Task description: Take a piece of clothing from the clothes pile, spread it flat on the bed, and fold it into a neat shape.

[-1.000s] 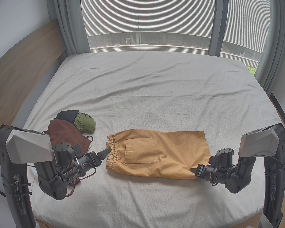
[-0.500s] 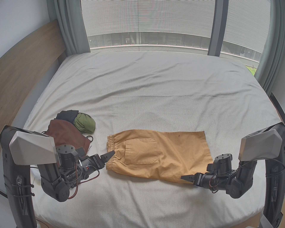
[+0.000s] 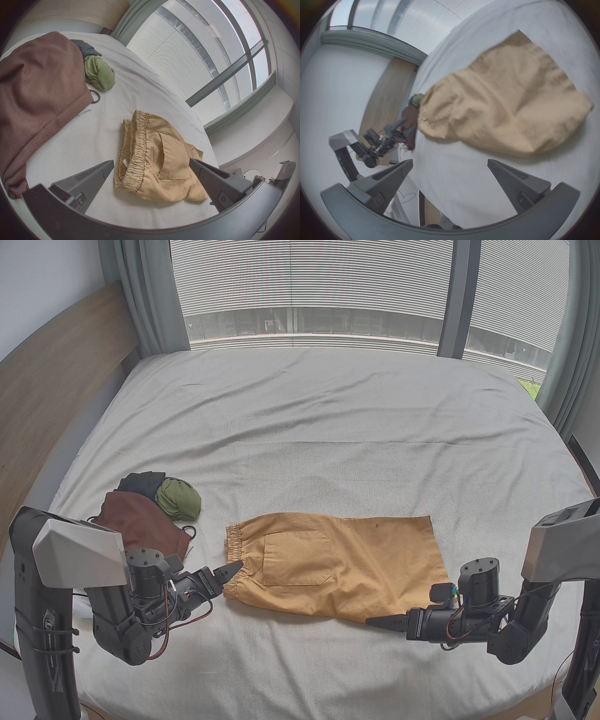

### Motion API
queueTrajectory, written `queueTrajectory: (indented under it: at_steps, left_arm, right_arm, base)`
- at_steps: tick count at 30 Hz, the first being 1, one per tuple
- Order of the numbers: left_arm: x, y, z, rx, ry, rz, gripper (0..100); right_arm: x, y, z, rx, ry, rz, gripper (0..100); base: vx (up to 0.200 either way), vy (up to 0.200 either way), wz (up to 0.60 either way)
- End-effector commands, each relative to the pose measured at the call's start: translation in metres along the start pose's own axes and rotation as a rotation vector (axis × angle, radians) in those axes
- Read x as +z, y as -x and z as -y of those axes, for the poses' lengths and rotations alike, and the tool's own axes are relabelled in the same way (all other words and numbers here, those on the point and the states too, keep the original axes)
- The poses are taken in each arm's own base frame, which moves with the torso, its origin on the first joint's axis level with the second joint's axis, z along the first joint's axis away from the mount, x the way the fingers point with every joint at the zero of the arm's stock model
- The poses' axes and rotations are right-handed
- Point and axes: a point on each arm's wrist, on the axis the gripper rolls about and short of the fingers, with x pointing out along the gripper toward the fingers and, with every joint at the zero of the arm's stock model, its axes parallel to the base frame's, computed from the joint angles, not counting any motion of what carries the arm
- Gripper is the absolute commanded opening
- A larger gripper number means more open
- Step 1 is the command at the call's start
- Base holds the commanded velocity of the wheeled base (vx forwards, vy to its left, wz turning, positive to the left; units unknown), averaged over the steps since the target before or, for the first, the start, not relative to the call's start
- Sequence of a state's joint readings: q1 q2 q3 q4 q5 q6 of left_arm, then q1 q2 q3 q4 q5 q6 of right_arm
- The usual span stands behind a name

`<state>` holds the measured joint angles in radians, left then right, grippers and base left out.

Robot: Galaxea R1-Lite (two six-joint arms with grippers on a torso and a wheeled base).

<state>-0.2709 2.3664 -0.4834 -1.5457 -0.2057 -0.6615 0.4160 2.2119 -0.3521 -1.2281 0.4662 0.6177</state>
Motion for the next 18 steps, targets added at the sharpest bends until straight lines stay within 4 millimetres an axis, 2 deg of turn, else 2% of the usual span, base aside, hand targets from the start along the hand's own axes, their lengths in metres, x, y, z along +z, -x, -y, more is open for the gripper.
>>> queueTrajectory:
  at_steps: [1, 18]
  left_arm:
    - [-0.008, -0.007, -0.008, 0.016, 0.009, -0.021, 100]
    - [-0.019, -0.025, -0.018, 0.034, 0.063, -0.024, 100]
  right_arm:
    - [0.012, 0.017, -0.020, 0.085, 0.047, 0.089, 100]
    - [0.022, 0.020, -0.018, 0.096, 0.040, 0.147, 100]
  base:
    - [0.000, 0.000, 0.00]
    - [0.000, 0.000, 0.00]
